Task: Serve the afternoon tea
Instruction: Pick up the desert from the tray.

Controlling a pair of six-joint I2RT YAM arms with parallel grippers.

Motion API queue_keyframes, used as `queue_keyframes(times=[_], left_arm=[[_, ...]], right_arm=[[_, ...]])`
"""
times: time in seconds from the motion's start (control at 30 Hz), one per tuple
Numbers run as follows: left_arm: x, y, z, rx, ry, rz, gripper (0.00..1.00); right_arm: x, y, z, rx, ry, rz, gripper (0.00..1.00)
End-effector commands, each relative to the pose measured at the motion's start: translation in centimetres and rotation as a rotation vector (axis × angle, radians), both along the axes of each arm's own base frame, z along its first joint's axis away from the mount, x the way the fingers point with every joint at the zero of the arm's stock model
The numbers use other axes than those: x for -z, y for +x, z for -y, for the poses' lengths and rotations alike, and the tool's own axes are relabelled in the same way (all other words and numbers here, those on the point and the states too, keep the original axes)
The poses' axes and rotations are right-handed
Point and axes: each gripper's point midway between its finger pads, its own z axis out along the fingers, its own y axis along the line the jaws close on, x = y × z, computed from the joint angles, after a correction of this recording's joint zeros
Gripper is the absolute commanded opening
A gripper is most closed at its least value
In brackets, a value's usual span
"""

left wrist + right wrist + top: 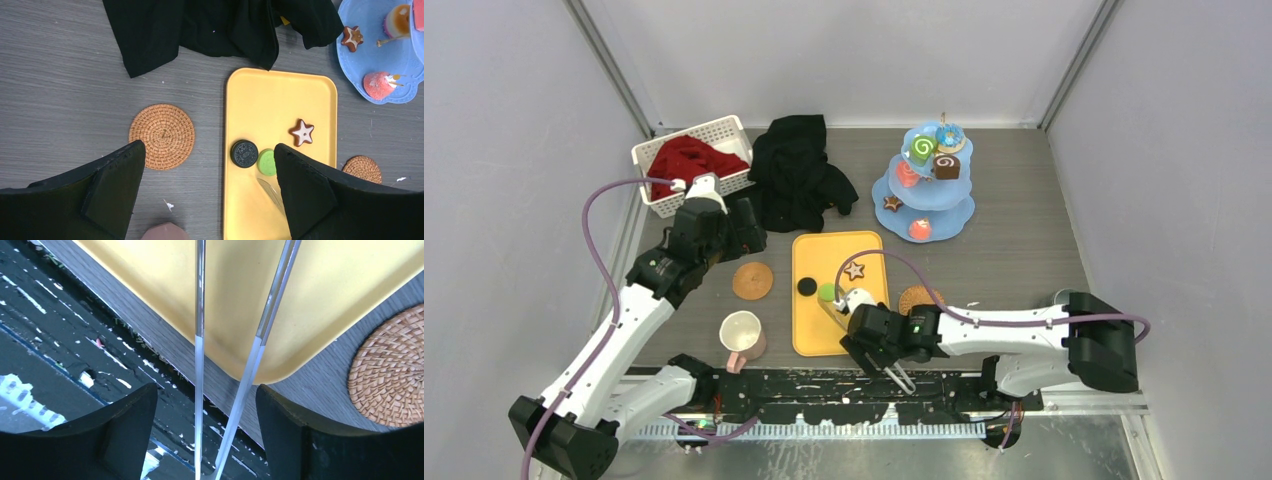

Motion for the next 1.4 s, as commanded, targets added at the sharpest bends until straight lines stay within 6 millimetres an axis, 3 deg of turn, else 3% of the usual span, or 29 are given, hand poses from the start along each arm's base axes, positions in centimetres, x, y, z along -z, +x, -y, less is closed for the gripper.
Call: queue_keyframes(times=[0.0,0.2,0.63,1.37], left_arm=[[-2.1,1.0,0.3,-0.002,-0.029,0.068,0.99],[-2.2,0.9,0.4,0.007,-0.025,0.070,0.99],[-2.3,0.8,0.4,0.010,-0.029,0.077,0.99],[-2.3,0.7,0.2,0.008,-0.025,0.079,0.99]], right_arm=[[0.2,1.2,-1.0,0.065,0.042,0.071,0.76],[0.7,2.0,-1.2,0.072,0.031,0.114,0.71],[-0.2,2.9,-1.1,0.113,0.008,0.149,0.40],[-2.8,3.9,-2.7,0.074,-0.075,0.124,0.47]])
